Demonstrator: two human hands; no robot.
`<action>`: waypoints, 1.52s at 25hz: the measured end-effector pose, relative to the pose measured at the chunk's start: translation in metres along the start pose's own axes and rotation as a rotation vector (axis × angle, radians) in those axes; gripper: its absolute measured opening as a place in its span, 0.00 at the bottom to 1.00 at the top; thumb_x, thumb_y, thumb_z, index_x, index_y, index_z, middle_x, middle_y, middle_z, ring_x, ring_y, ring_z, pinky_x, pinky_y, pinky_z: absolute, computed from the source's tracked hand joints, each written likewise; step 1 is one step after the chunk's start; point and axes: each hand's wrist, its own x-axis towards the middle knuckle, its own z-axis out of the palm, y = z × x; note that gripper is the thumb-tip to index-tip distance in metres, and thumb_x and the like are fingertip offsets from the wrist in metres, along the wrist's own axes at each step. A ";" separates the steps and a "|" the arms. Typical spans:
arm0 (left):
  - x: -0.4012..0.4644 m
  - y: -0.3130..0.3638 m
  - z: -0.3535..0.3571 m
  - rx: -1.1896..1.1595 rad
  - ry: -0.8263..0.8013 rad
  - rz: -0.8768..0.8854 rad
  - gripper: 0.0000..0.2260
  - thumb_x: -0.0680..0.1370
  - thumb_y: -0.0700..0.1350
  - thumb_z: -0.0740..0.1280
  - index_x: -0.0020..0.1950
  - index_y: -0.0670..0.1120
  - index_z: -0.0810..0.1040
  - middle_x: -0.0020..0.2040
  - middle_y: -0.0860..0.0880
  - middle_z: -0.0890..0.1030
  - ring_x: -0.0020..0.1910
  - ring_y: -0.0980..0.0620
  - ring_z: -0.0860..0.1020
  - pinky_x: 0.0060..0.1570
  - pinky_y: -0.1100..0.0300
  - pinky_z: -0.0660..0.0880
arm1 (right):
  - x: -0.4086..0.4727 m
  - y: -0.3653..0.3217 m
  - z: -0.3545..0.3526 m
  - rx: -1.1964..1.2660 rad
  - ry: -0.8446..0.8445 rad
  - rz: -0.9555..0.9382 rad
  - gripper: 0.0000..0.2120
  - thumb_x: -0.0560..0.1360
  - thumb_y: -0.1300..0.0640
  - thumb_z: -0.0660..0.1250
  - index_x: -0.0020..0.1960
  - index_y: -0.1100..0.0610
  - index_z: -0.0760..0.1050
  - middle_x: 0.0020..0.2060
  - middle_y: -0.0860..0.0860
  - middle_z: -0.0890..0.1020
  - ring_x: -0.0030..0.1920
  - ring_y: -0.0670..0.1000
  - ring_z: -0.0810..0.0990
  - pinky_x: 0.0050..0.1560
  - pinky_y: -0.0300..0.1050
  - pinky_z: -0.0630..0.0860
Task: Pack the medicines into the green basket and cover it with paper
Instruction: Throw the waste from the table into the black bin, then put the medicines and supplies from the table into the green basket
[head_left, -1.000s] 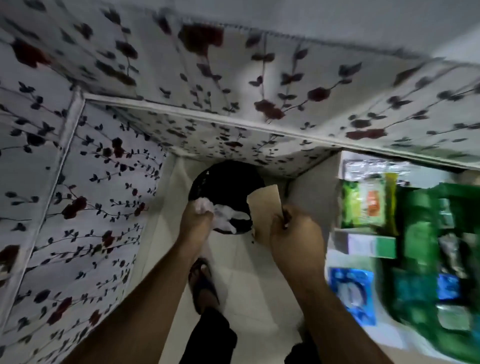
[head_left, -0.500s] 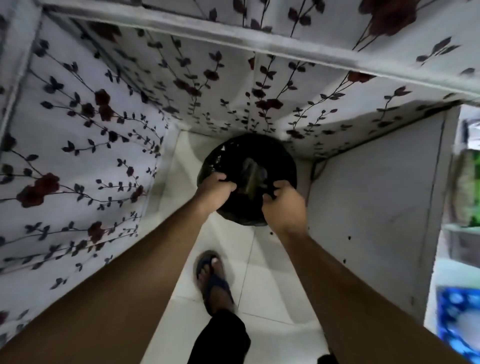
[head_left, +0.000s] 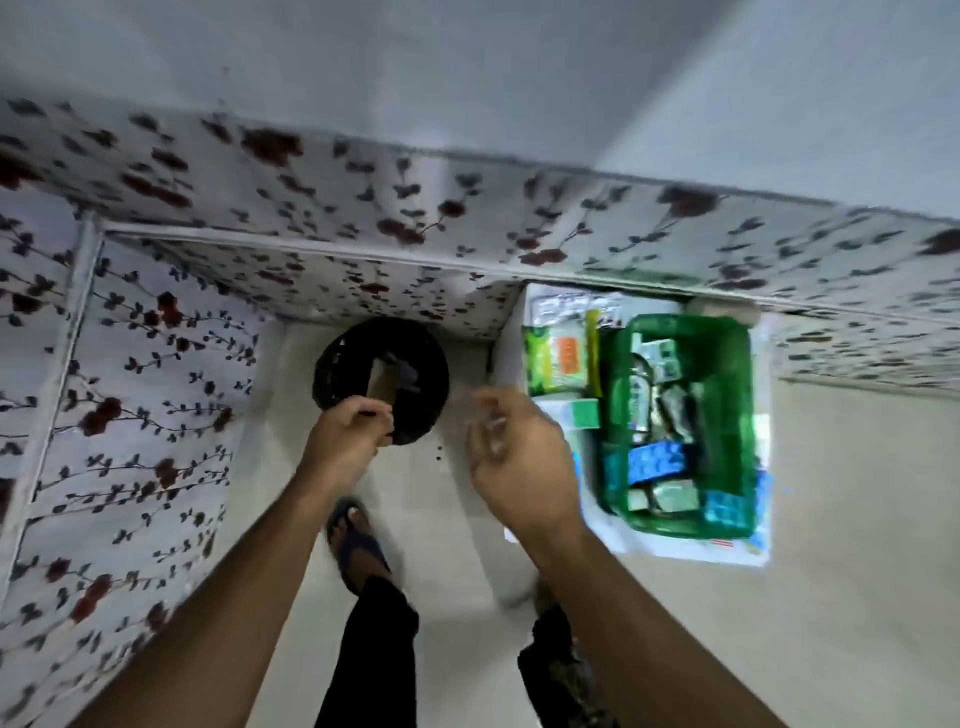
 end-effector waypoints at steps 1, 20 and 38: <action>-0.025 0.015 0.013 0.001 0.002 0.024 0.05 0.78 0.40 0.66 0.51 0.45 0.80 0.49 0.41 0.83 0.43 0.48 0.82 0.42 0.59 0.75 | -0.013 0.005 -0.034 0.029 0.021 -0.010 0.12 0.74 0.48 0.61 0.55 0.48 0.76 0.43 0.47 0.84 0.44 0.54 0.83 0.42 0.51 0.79; -0.060 0.056 0.178 1.065 0.202 0.625 0.18 0.71 0.49 0.72 0.60 0.51 0.77 0.53 0.46 0.77 0.51 0.44 0.78 0.40 0.54 0.75 | 0.013 0.259 -0.189 0.094 0.333 0.317 0.06 0.75 0.57 0.64 0.49 0.50 0.79 0.39 0.45 0.82 0.40 0.55 0.83 0.43 0.48 0.78; -0.132 0.157 0.246 0.668 0.073 0.563 0.13 0.68 0.53 0.76 0.42 0.47 0.77 0.36 0.55 0.79 0.28 0.62 0.77 0.20 0.71 0.68 | 0.076 0.266 -0.190 0.209 0.319 0.603 0.17 0.69 0.48 0.74 0.56 0.51 0.78 0.49 0.52 0.85 0.51 0.55 0.82 0.51 0.48 0.77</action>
